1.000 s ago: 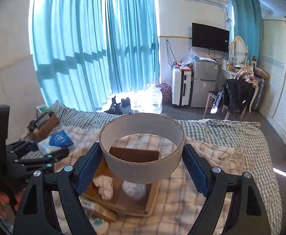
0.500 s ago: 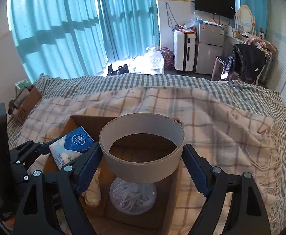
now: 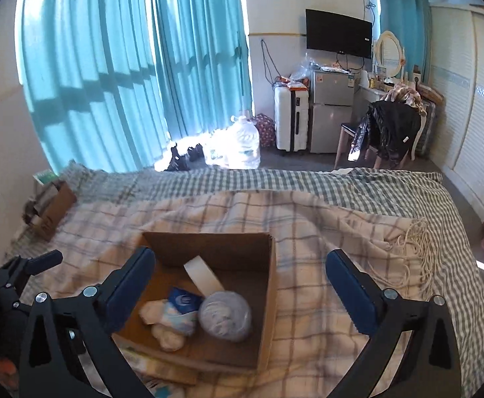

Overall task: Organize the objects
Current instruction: 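Drop the tissue pack and tape roll into the box with both grippers, then grasp the pale blue hanger with the left gripper while the right grasps the bear figurine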

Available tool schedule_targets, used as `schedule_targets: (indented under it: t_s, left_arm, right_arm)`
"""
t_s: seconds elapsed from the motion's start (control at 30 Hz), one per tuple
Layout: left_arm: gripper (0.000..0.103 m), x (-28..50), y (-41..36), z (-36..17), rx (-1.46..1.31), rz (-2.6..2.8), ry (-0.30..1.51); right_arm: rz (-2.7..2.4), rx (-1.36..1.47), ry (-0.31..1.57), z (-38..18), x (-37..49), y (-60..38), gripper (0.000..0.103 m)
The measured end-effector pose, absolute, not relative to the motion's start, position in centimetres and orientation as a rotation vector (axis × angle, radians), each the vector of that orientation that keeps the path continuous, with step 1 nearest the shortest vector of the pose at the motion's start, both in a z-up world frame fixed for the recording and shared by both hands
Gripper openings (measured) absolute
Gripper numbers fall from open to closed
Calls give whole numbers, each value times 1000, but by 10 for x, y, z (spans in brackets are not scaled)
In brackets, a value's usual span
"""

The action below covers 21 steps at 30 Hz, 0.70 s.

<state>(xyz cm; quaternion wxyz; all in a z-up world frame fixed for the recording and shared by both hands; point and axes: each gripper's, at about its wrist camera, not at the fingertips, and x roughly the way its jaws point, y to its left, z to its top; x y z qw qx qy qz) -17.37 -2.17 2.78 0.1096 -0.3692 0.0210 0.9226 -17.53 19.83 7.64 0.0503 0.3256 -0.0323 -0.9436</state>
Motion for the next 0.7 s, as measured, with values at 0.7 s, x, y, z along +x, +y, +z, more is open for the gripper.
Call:
schedule_targets:
  t_s: [0.7]
  left_arm:
    - [103, -101, -54, -132, -1533, 2729, -61]
  right_arm:
    - [-2717, 1264, -60, -72, -91, 181, 103]
